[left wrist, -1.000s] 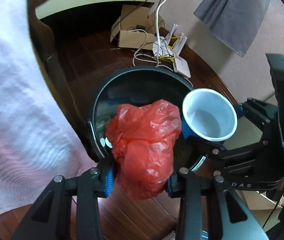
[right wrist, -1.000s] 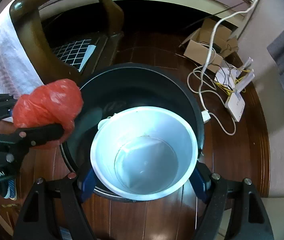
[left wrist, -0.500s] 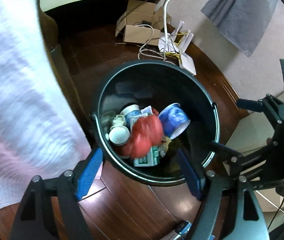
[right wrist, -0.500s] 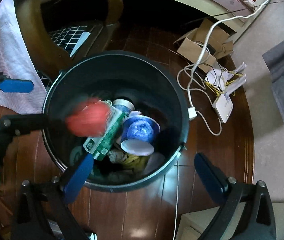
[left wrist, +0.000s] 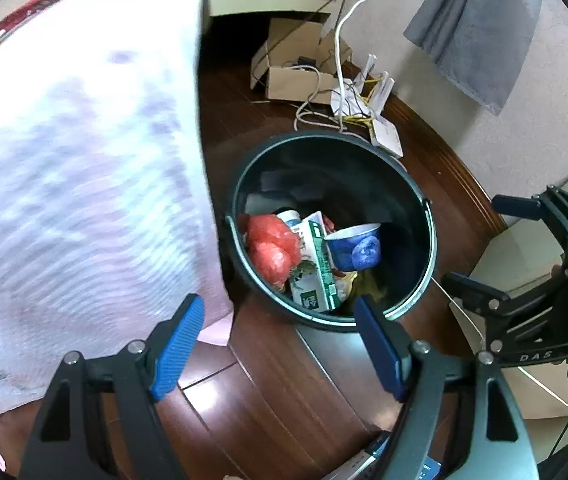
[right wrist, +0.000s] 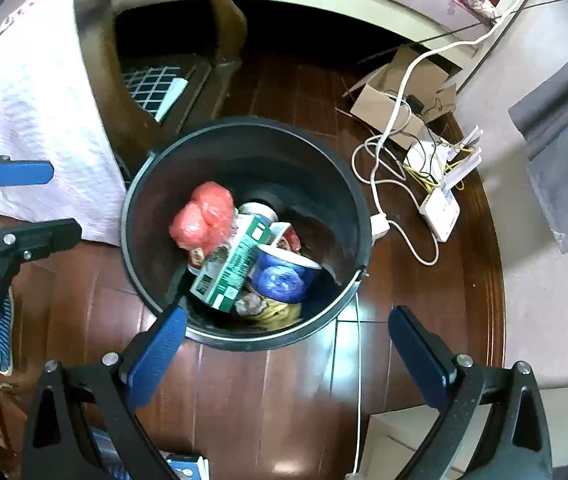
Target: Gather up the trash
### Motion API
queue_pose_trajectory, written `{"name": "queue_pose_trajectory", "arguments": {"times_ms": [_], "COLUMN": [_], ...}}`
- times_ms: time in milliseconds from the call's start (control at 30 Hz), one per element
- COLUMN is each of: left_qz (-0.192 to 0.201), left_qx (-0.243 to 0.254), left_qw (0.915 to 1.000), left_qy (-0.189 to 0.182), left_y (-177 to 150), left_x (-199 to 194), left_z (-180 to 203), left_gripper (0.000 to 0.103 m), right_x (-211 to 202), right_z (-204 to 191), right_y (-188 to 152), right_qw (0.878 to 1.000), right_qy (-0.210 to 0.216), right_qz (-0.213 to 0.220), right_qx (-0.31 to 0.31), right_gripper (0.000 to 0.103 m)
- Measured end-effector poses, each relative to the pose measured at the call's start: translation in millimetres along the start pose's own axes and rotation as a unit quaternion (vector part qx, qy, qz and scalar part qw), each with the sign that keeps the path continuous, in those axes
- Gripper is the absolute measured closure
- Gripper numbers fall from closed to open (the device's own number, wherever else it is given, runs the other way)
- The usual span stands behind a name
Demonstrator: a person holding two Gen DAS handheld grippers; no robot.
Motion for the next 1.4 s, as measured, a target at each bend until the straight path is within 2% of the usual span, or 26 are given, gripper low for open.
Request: {"name": "queue_pose_trajectory", "arguments": {"times_ms": [167,500,900,1167,1267,1400], "left_qz": [0.009,0.044,0.102,0.149,0.168,0.194], "left_qx": [0.006,0.013,0.022,0.012,0.005,-0.001], "left_qw": [0.9999,0.9982,0.9914,0.9843,0.9814,0.9746], "left_qy": [0.007,0.04,0.08,0.094,0.094,0.112], "left_y": [-7.5,-25.4,-49.6,-64.8,-71.5,-81.8], "left_x": [-17.2,-69.2,-135.1,-183.1,-200.1,-218.7], "left_z": [-1.0,-21.7,-38.1,-41.9,-43.5,-46.5], "left_gripper": [0.018,0.018,0.017,0.013,0.012,0.009], "right_x": [-22.0,-68.5,-146.5,-195.4,-216.7,-240.8], "right_z": [-17.2,-57.6,-109.6,-127.4,-130.9,-134.6], "right_y": [1.2,4.5,7.5,-7.7,-15.8,-24.6], "right_qw": [0.999,0.998,0.993,0.986,0.981,0.972], "right_qy": [0.024,0.036,0.012,-0.003,0.005,0.011], "right_qz": [0.017,0.058,0.118,0.158,0.177,0.208], "right_qx": [0.015,0.001,-0.005,0.047,0.08,0.111], "right_gripper": [0.001,0.001,0.001,0.001,0.001,0.001]}}
Point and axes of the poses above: each gripper's, at about its wrist camera, not at the fingertips, and x roughly the way its jaws point, z to its right, y to its top, the point moved 1 cm from there along x, roughly the way its jaws point, and after that the axes turned 9 degrees about x, right-handed, at the moved point
